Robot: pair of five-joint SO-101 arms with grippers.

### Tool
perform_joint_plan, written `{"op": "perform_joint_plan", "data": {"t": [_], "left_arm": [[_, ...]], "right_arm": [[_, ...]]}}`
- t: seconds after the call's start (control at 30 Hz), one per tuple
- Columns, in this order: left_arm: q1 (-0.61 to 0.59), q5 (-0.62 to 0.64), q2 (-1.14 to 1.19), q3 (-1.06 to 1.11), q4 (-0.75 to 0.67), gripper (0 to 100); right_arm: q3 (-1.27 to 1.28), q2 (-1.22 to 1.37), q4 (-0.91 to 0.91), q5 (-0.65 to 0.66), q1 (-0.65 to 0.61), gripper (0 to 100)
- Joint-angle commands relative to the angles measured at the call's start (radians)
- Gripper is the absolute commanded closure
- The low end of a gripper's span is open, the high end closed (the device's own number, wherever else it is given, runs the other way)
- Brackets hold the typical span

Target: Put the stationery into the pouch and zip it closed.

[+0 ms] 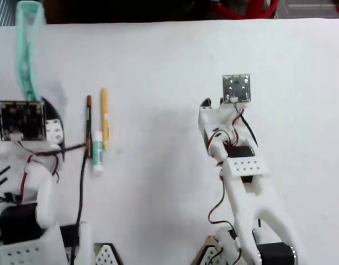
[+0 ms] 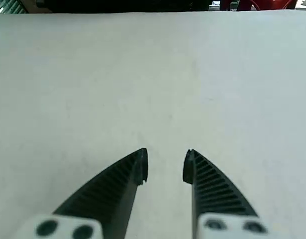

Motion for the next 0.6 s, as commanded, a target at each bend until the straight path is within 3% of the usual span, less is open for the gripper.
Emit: {"op": "perform_joint_plan", "data": {"t": [0.0, 0.2, 0.3, 0.47, 0.57], "left_arm": [[-0.045, -0.006, 0.058, 0.075, -0.147, 98], [-0.041, 0.011, 0.061, 0.287, -0.350, 98], [-0.018, 0.072, 0.019, 0.281, -0.338, 98], [0.111, 0.069, -0.082, 0.227, -0.238, 98], [0.130, 0.068, -0.134, 0.230, -0.224, 98]], "right_arm": [[-0.051, 0.001, -0.024, 0.015, -0.007, 87.5], [-0.049, 0.001, -0.024, 0.015, -0.002, 87.5], [-0.049, 0.001, -0.024, 0.015, -0.007, 87.5], [-0.049, 0.001, -0.024, 0.015, -0.008, 87.5], [-0.049, 0.001, -0.024, 0.015, -0.008, 87.5]]}}
